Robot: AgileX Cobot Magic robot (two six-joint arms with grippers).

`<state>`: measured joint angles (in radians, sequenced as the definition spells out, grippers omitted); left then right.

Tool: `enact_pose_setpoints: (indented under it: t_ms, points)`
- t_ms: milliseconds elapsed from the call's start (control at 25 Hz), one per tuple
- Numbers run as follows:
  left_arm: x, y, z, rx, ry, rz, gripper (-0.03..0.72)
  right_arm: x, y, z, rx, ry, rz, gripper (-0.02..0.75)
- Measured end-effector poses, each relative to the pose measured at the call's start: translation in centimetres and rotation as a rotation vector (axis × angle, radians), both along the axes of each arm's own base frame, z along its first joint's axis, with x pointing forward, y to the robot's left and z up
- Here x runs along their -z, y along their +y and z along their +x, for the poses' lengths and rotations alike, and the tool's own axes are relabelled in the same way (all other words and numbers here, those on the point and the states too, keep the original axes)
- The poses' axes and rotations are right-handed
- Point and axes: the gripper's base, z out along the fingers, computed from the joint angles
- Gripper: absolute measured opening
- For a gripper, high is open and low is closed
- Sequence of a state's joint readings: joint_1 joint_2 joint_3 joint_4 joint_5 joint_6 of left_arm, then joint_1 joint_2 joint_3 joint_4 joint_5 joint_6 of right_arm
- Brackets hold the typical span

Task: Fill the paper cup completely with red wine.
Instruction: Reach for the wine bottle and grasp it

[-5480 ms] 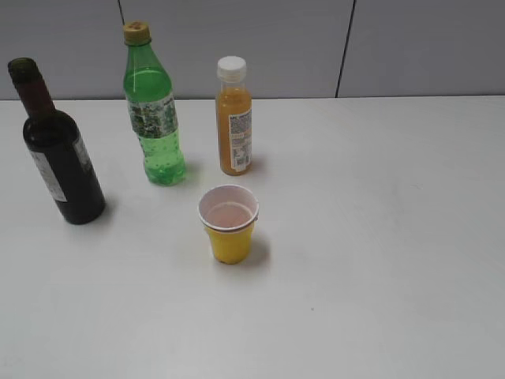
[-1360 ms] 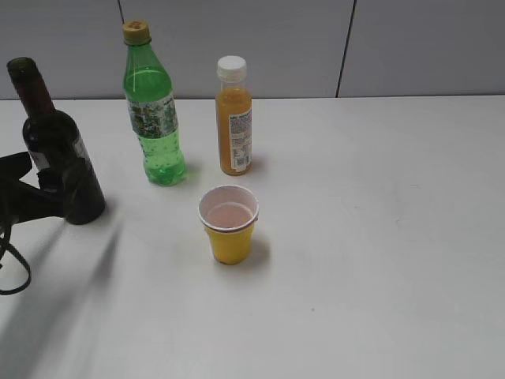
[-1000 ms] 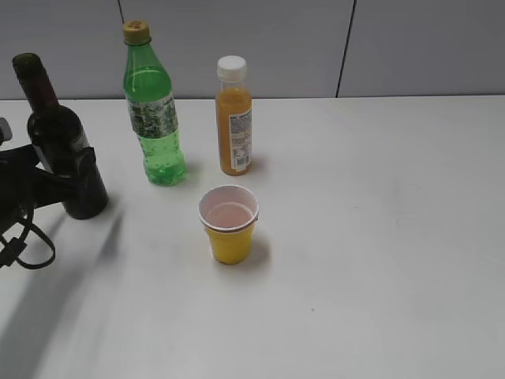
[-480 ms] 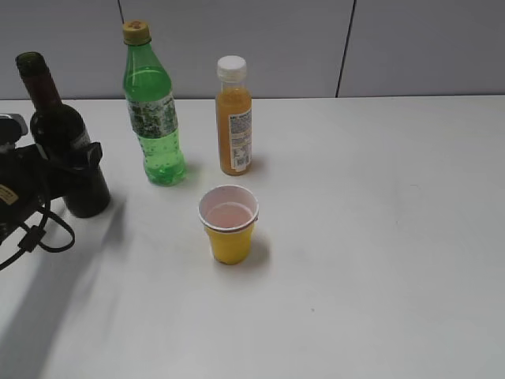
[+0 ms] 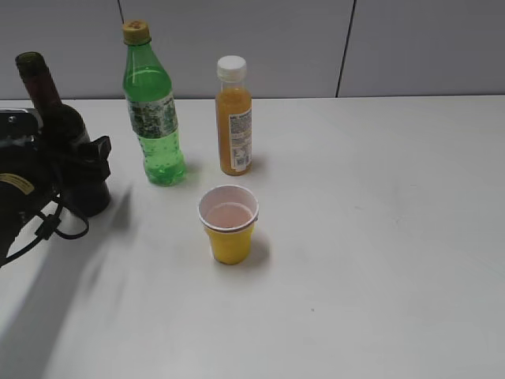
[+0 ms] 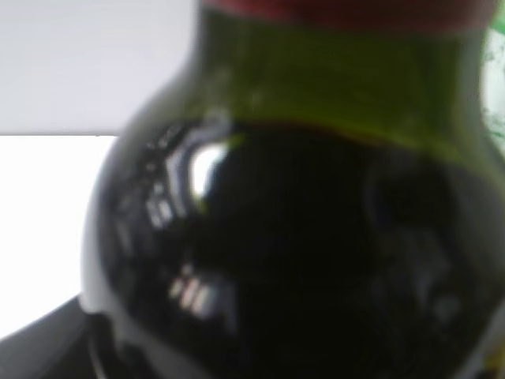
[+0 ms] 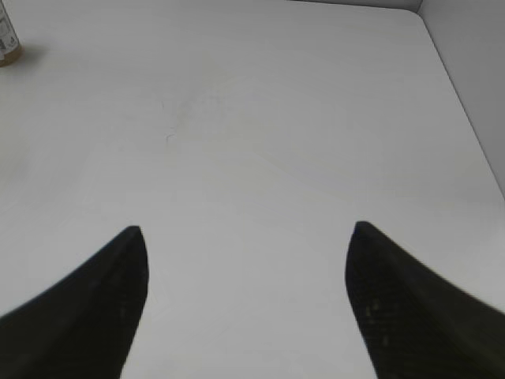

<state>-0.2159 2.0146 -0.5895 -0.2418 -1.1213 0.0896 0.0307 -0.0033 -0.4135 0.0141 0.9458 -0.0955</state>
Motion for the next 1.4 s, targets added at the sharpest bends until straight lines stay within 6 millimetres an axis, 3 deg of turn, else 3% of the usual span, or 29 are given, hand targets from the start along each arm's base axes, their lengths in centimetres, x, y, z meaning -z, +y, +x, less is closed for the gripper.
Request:
enact_pose_setpoints:
  t_ms: [160, 360, 1160, 1400]
  points:
    - [-0.1, 0.0, 0.1, -0.005, -0.003, -0.002, 0.646, 0.0, 0.0, 0.0, 0.0, 0.0, 0.0, 0.589]
    - [-0.1, 0.0, 0.1, -0.007, -0.003, -0.003, 0.562, 0.0, 0.0, 0.0, 0.0, 0.0, 0.0, 0.589]
    - [0.0, 0.0, 0.1, -0.002, -0.003, 0.001, 0.561, 0.0, 0.0, 0.0, 0.0, 0.0, 0.0, 0.589]
    - [-0.1, 0.3, -1.5, 0.006, -0.003, 0.013, 0.561, 0.0, 0.0, 0.0, 0.0, 0.0, 0.0, 0.589]
